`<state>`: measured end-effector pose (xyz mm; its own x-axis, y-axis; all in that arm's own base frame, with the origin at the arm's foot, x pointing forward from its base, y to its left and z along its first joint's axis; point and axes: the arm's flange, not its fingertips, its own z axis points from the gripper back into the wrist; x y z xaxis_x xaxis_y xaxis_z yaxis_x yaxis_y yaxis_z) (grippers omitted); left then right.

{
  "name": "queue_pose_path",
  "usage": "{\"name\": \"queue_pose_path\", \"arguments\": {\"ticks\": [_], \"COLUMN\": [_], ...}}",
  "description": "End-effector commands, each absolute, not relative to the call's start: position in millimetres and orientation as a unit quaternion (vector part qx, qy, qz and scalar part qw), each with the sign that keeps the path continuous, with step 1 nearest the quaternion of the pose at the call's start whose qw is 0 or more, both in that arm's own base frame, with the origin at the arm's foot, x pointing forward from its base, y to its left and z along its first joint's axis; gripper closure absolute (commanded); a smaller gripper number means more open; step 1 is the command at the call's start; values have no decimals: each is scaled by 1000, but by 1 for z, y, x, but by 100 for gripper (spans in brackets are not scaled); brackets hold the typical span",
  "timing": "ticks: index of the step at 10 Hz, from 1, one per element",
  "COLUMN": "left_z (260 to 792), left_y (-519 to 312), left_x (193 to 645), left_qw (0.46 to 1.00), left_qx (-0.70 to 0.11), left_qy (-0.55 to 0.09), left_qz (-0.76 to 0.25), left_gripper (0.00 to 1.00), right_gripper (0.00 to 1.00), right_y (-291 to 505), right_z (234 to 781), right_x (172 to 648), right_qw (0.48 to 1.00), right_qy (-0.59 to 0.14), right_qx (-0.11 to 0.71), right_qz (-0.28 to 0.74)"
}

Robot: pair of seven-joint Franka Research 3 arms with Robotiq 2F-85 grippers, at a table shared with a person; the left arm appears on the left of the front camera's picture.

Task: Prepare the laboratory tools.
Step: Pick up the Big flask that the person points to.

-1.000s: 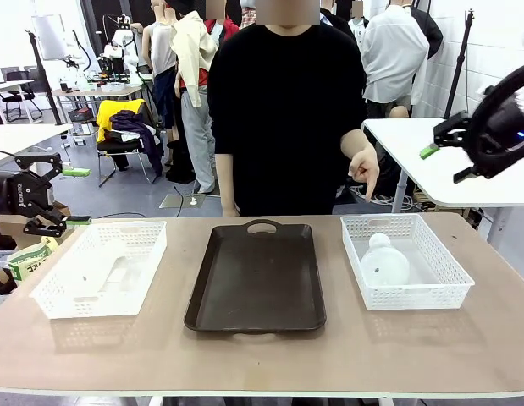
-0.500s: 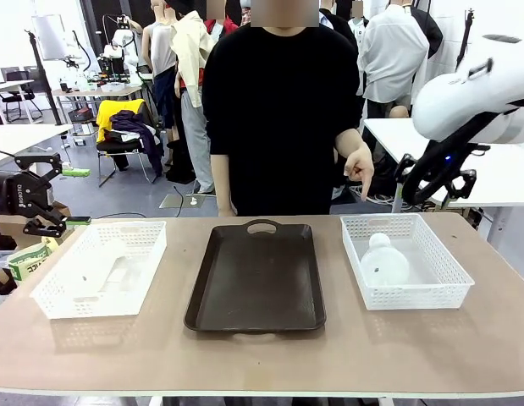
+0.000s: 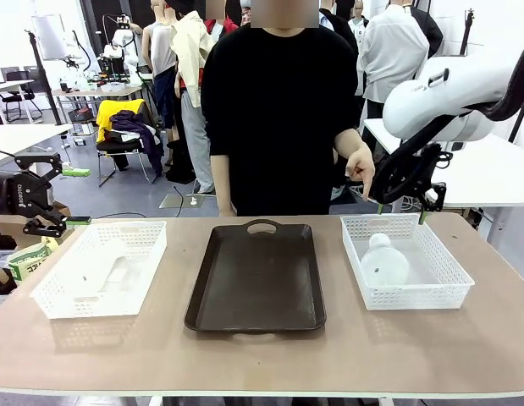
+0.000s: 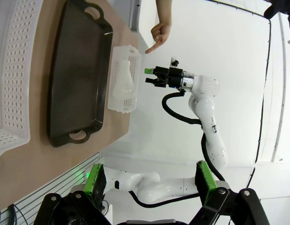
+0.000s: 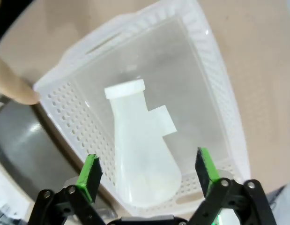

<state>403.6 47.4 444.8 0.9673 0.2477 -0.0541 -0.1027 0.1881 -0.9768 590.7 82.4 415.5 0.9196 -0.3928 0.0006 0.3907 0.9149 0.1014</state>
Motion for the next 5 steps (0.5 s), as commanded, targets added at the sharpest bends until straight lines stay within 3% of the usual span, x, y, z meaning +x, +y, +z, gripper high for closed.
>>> {"name": "queue_pose_path", "arguments": {"ticks": [1,5], "left_z": [448,448], "left_y": [48,48], "left_x": [402,402], "left_qw": [766,766], "left_qx": [-631,-631], "left_qy": [-54,-54], "left_qz": [116,116], "left_gripper": [0,0], "right_gripper": [0,0], "right_y": [82,81], "right_z": [395,393], "right_x": [597,596], "right_qw": [973,976], "right_qy": [-29,-9], "right_qx": [32,46], "right_qz": [-229,-212]}}
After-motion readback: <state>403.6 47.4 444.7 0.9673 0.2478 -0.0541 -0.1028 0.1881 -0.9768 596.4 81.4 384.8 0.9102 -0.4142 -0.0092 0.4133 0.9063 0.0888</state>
